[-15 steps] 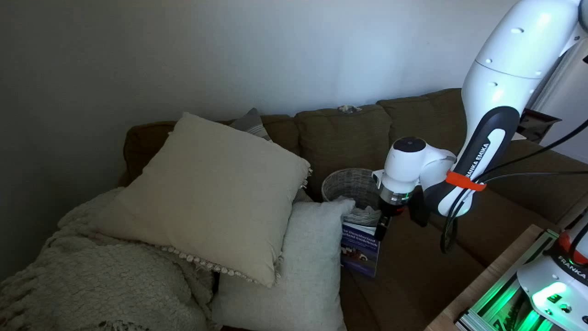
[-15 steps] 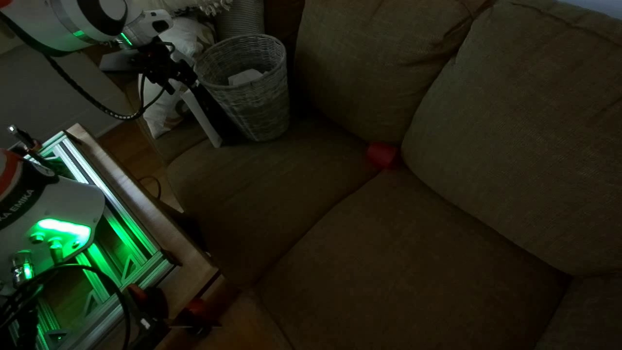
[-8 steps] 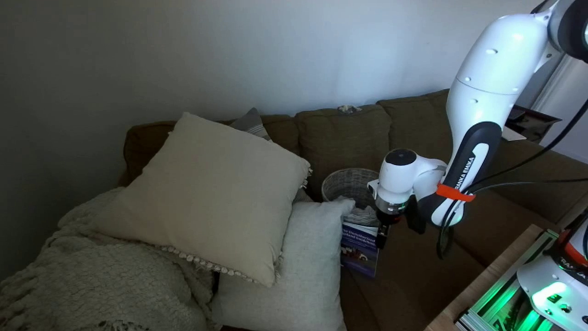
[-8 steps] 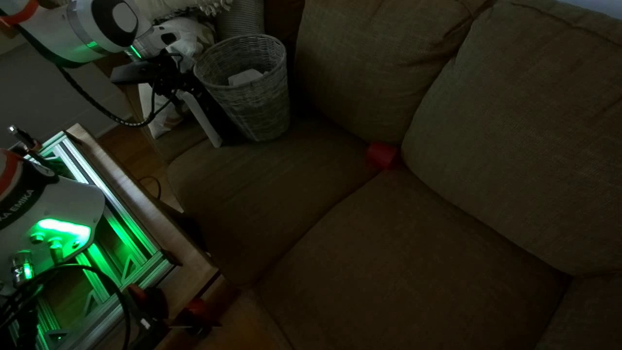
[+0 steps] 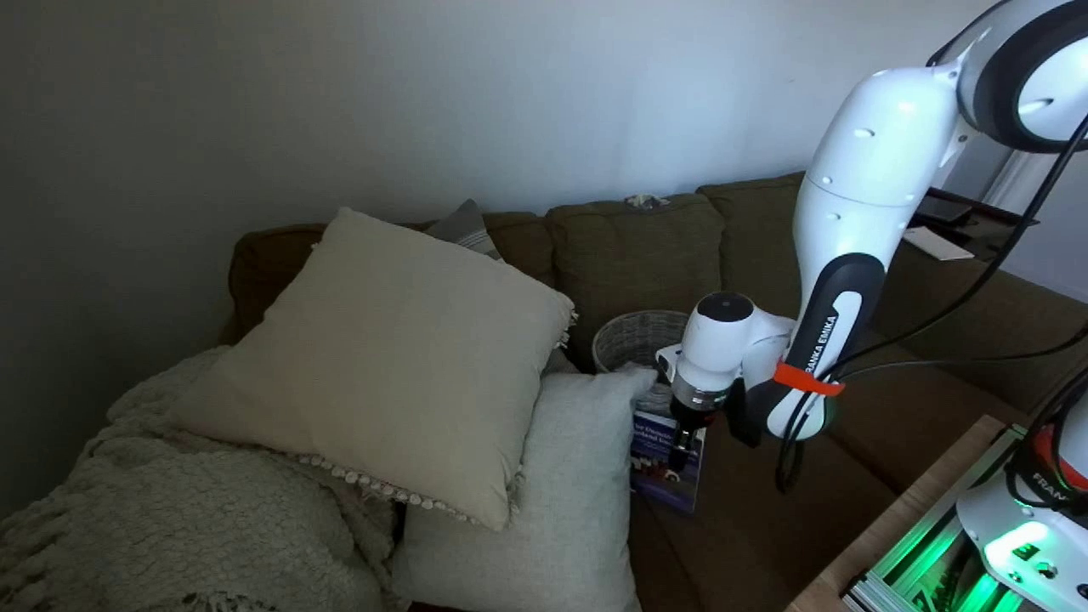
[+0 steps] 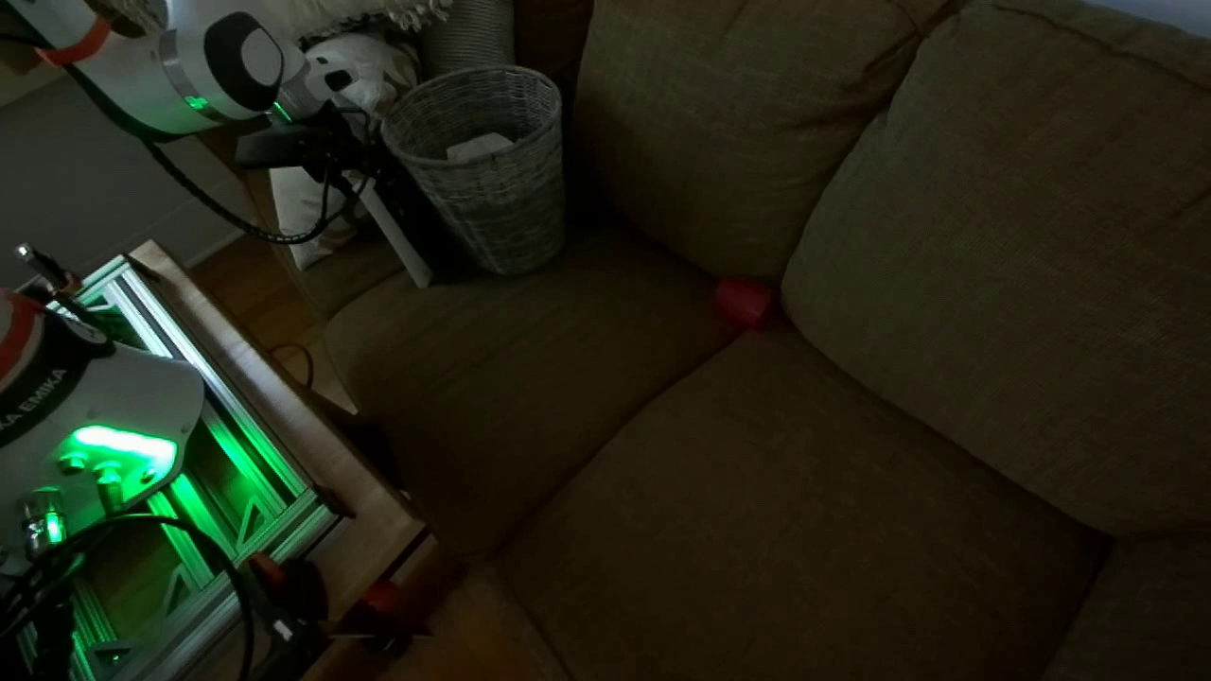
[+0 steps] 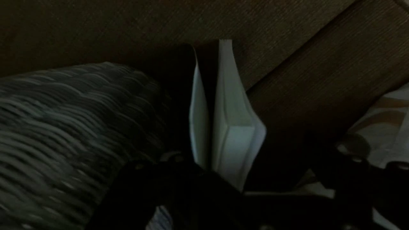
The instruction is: Put the blue book in the basket.
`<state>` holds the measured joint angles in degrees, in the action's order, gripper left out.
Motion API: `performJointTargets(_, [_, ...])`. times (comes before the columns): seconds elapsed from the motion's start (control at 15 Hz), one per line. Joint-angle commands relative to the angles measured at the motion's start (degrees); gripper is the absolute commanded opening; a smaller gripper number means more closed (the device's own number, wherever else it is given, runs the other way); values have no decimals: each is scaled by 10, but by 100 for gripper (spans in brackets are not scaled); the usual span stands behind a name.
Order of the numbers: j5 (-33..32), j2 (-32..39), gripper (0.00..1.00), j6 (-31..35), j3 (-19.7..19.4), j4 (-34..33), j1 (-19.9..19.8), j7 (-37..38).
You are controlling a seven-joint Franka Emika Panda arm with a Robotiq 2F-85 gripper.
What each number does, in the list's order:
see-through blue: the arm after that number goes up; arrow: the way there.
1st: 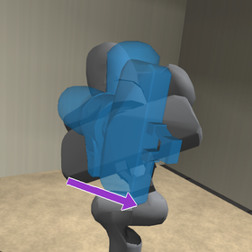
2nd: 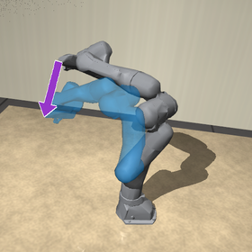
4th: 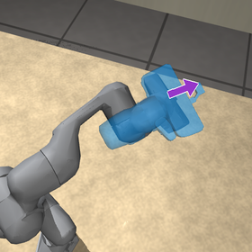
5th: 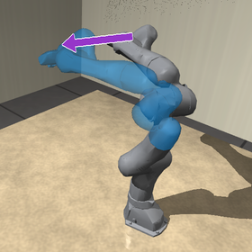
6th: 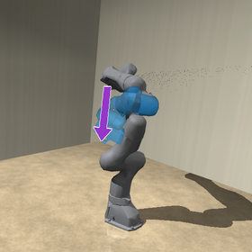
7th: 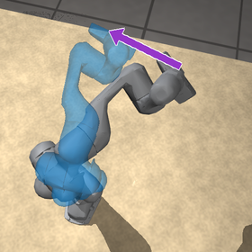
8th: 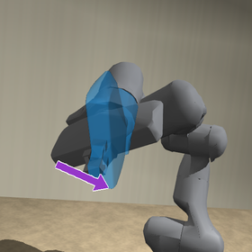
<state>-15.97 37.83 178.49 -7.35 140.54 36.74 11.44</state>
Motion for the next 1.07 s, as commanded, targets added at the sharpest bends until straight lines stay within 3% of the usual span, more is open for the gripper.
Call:
performJointTargets(0.0, [37, 21, 52, -17, 12, -23, 0, -31])
performJointTargets(0.47, [74, -1, 1, -32, -53, -9, 75, -1])
performJointTargets(0.6, [87, -12, 0, -65, -13, -9, 41, -13])
performJointTargets(0.73, [91, -35, 3, -127, 3, -1, 39, -9])
performJointTargets(0.87, [67, -86, 3, -213, -33, 29, 83, 32])
performJointTargets(1.0, [15, -161, 3, -251, -78, 77, 125, 102])
